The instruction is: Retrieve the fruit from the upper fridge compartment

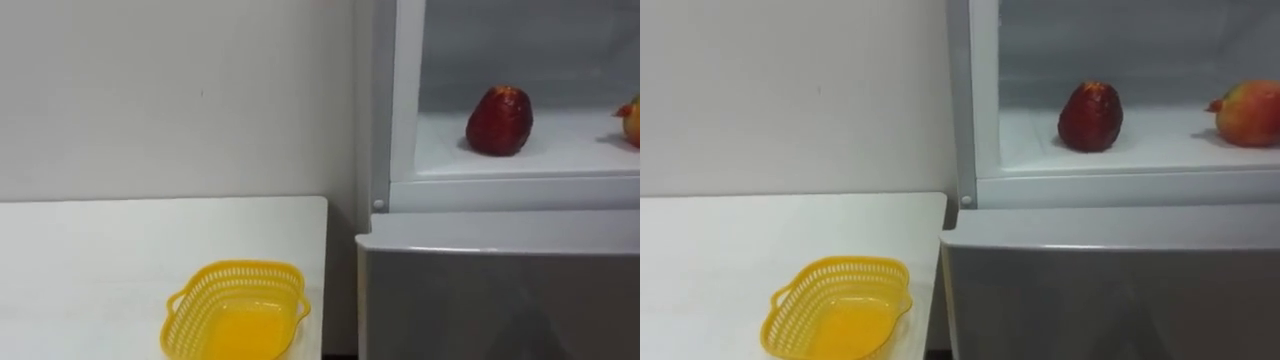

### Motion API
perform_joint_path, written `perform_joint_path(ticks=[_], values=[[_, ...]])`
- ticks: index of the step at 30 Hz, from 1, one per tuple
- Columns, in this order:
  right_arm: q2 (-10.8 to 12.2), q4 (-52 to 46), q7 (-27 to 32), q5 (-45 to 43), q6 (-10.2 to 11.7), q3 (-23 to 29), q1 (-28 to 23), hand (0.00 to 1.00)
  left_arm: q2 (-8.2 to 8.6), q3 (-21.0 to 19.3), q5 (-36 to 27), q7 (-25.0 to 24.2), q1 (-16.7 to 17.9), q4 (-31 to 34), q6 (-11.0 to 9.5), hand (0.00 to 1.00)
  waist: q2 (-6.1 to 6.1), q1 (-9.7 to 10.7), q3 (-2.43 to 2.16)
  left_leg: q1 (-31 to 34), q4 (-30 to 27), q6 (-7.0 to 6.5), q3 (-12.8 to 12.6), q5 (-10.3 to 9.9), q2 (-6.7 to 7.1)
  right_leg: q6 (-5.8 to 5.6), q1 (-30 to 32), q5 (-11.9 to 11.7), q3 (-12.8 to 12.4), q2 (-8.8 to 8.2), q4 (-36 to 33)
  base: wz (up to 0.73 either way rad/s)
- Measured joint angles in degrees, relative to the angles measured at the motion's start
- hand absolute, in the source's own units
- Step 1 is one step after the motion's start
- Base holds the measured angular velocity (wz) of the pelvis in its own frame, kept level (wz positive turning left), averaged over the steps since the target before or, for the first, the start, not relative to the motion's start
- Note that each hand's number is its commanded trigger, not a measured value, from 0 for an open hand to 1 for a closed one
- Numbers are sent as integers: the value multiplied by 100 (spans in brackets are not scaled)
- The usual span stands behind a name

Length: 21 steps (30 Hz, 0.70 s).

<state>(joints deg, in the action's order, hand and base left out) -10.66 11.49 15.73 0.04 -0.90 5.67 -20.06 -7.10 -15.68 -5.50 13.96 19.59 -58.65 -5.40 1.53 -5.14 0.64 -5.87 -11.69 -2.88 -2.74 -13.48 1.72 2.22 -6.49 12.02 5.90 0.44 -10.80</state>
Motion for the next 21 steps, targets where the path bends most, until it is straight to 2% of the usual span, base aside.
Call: perform_joint_path(ticks=[3, 7, 14, 21], values=[[-2, -847, 257, -547, 5, 21, -226, 0, -12, -4, 72, -119, -71, -245, -159, 0, 15, 41, 6, 17, -8, 0, -64, 0, -6, 0, 62, 0, -79, 9, -49, -17], [2, -1697, 670, -790, 20, 62, -249, 0, -14, -1, 60, -186, -230, -525, -331, 0, 5, 39, 11, 32, 0, -1, -173, -1, -12, 0, 132, 0, -120, 20, -97, -11], [-18, -2672, 1398, -947, 87, -215, -351, 0, -55, 17, 65, -224, -284, -843, -381, 0, -5, 23, 8, 39, 15, -4, -181, -4, -15, 8, 172, -10, -162, 82, -120, -1], [-17, -2779, 1765, -1459, 130, -403, -350, 0, -104, 17, 70, -240, -369, -1069, -393, 0, -37, 6, 0, 70, -9, -3, -183, -4, -22, 21, 185, -18, -203, 105, -106, 0]])
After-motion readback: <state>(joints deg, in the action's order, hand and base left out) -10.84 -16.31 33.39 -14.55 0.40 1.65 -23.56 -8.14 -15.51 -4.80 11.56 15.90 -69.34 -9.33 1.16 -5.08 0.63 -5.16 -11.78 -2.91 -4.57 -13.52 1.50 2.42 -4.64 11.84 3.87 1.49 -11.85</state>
